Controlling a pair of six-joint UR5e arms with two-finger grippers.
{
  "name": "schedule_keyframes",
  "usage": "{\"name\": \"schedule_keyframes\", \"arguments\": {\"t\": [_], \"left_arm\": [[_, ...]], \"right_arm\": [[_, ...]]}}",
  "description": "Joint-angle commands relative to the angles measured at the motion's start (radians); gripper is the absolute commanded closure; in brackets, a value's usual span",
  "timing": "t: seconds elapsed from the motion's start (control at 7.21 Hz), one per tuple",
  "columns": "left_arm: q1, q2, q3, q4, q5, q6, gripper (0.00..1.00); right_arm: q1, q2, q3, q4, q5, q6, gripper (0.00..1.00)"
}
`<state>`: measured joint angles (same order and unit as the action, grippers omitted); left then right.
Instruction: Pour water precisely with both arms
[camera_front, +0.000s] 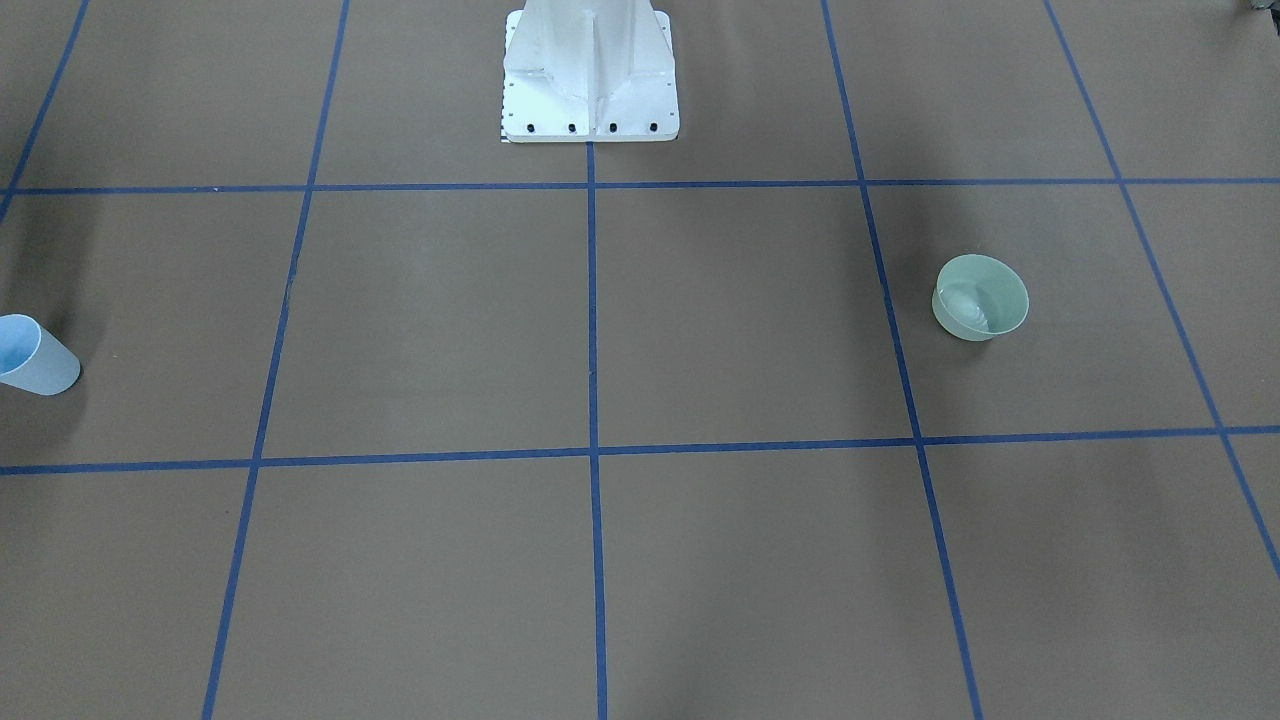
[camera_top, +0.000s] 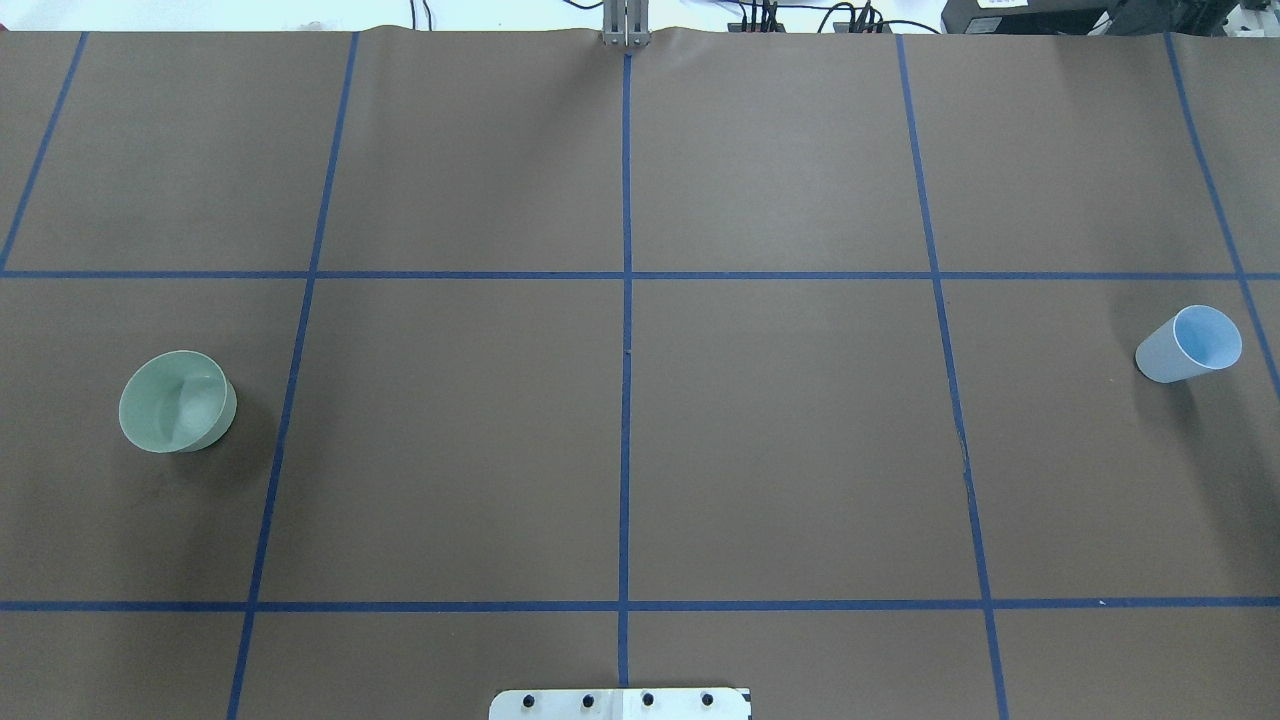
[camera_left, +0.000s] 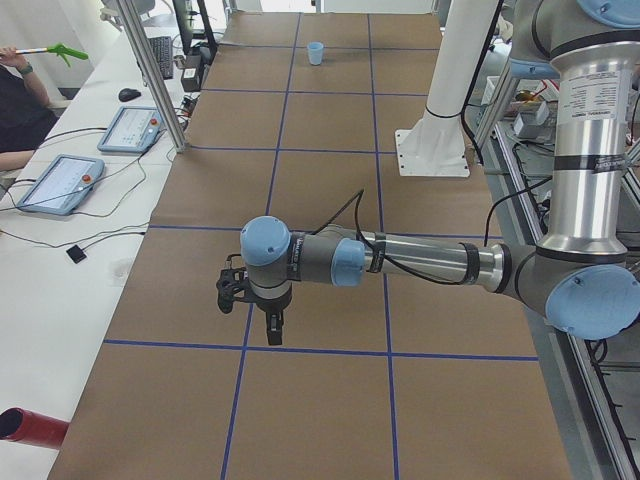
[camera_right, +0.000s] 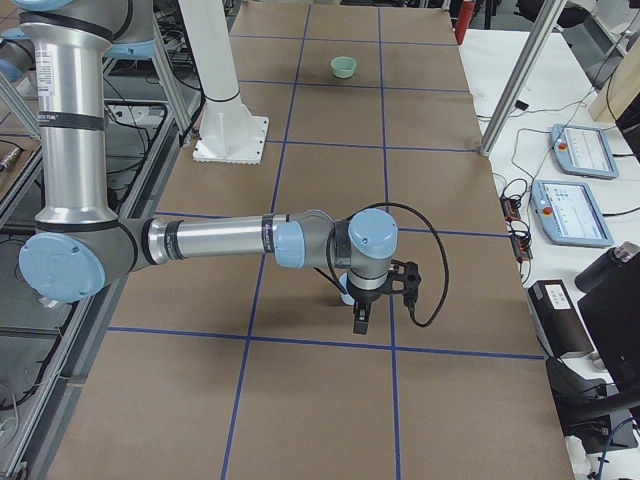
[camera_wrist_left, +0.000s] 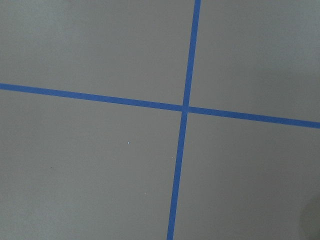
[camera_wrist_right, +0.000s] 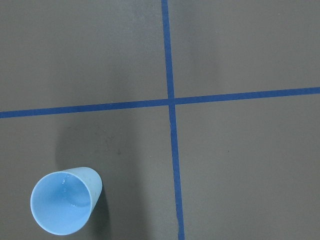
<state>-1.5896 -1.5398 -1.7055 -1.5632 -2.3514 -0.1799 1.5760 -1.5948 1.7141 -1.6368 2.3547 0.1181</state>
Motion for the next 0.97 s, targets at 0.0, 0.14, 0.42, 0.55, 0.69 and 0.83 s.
{"name": "schedule_keyframes", "arguments": {"t": [0.0, 0.14, 0.42, 0.55, 0.69, 0.83], "left_arm": [[-0.007, 0.007, 0.009, -0.004, 0.000, 0.000, 0.00], [-0.006, 0.016, 0.013, -0.004, 0.000, -0.003, 0.00], [-0.003, -0.020, -0.005, -0.006, -0.005, -0.016, 0.00], [-0.003, -0.057, -0.005, -0.012, -0.008, -0.039, 0.00], [-0.001, -0.053, -0.020, -0.018, -0.040, -0.118, 0.00], [0.002, -0.048, -0.019, -0.070, -0.104, -0.175, 0.00]], "right_arm": [[0.002, 0.006, 0.004, 0.000, 0.000, 0.000, 0.00], [0.005, 0.007, 0.004, 0.000, 0.000, 0.000, 0.00], [0.007, 0.007, 0.002, 0.000, 0.000, 0.000, 0.00], [0.007, 0.006, 0.004, 0.000, 0.000, 0.000, 0.00], [0.007, 0.006, 0.004, 0.002, 0.000, 0.000, 0.00], [0.007, 0.006, 0.004, 0.002, 0.000, 0.000, 0.00]]}}
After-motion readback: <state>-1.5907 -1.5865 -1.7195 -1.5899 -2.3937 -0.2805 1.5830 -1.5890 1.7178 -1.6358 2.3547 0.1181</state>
